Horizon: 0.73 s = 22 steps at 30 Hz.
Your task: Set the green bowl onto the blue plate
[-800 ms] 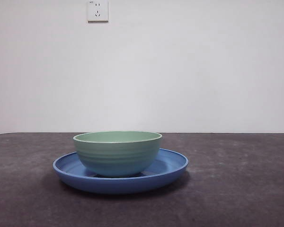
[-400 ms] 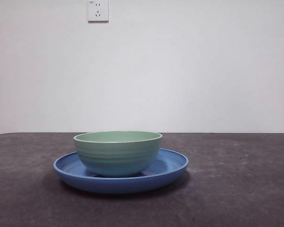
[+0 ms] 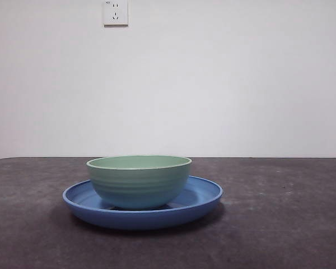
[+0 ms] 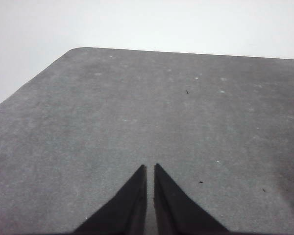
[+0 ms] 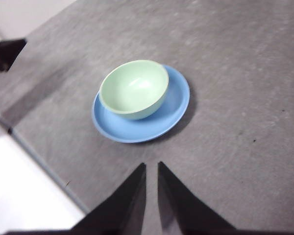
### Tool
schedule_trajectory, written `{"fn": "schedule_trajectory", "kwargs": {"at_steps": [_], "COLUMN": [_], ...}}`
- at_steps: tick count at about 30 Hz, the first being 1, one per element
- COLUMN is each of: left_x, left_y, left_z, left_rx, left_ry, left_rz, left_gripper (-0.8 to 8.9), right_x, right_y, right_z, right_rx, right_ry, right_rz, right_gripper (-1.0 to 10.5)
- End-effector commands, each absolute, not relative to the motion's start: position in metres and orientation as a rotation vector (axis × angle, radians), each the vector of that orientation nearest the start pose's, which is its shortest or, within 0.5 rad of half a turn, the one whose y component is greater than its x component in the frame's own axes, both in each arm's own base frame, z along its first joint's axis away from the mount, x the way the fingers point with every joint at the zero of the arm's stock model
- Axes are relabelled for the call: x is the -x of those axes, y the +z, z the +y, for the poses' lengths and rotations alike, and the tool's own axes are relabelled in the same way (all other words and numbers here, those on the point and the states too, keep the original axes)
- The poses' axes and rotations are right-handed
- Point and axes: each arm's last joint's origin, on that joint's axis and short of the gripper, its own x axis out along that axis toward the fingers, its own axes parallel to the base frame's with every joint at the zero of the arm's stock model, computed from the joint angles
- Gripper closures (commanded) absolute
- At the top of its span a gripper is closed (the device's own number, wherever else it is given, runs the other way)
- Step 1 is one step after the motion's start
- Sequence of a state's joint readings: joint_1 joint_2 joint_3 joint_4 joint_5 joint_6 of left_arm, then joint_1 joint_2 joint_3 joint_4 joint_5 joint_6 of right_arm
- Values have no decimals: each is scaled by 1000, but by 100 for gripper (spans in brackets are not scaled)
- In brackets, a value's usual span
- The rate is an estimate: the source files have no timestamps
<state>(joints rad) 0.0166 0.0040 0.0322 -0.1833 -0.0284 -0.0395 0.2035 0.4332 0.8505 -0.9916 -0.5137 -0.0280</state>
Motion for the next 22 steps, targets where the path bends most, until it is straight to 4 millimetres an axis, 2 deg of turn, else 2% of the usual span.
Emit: {"fn": "schedule_trajectory", "kwargs": {"at_steps": [1,6,10,15,18,22], "left_x": [-96,-96,-96,-96,-96,-96], "left_y": [149,149,149,149,149,149], "left_z": [3,3,3,3,3,3], "left_rx": [37,37,37,37,37,37], "left_ry": [53,53,53,53,52,53], "left_rz": [177,177,177,177,177,177], "left_gripper": [789,789,789,789,789,789], "right_x": [-58,-79,-89,-94,-94,-94], "right_y": [302,260,229,189,176,170], "right_z": [22,11,1,-8,-9,-8], "right_rx": [-89,-18,53,57,58,64], "right_ry": [637,457,301,94,4,-81], "right_rz": [521,198,34,45,59,68], "right_gripper": [910,910,910,910,910,910]}}
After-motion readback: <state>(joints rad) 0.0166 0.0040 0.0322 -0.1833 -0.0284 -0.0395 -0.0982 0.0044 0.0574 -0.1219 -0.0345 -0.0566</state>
